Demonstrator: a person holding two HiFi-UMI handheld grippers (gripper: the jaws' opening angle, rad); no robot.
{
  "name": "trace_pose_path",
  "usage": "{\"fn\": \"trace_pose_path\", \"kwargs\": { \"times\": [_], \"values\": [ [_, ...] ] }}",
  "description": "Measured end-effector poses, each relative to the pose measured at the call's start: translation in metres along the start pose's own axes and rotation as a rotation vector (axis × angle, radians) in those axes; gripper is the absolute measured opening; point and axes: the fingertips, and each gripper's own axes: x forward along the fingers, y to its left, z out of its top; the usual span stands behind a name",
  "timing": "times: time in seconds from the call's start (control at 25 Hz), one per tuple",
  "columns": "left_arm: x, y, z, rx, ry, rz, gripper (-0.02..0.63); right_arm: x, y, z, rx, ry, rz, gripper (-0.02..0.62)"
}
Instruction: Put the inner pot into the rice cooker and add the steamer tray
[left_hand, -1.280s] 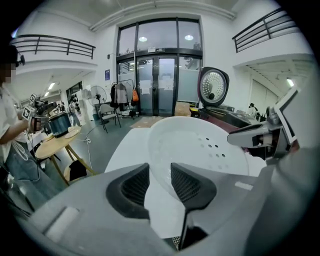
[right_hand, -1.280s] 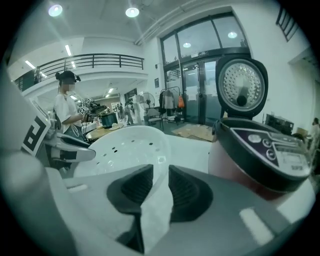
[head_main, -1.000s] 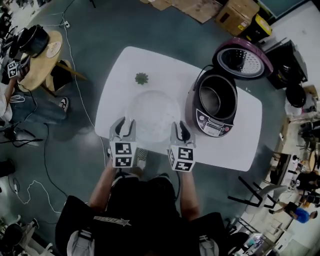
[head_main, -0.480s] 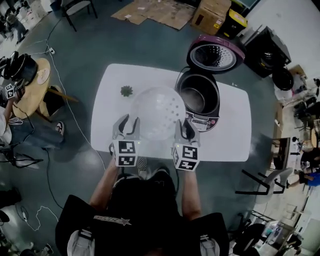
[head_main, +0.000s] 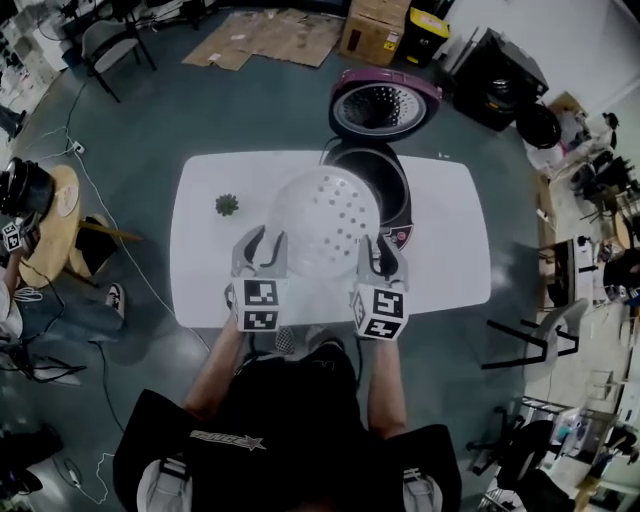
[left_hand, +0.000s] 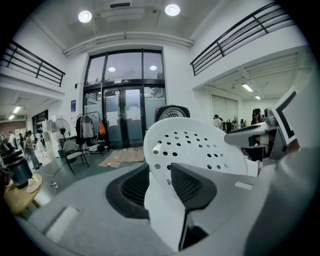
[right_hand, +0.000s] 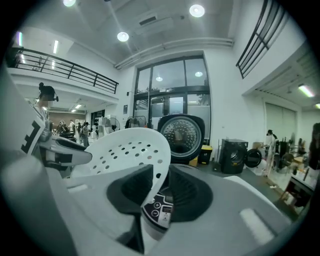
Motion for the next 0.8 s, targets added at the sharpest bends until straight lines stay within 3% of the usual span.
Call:
{"fn": "trace_pose_path", "kwargs": {
  "times": [0.4, 0.8],
  "values": [
    [0.058, -0.045, 0.037, 0.037, -0.025, -0.074, 0.144, 0.017, -0.071, 0.009, 0.018, -0.009, -0.08, 0.092],
    [0.118, -0.066, 0.053, 0.042, -0.001, -0.093, 0.146, 0.056, -0.12, 0.009, 0.021, 0.016, -0.092, 0.092]
  ]
}}
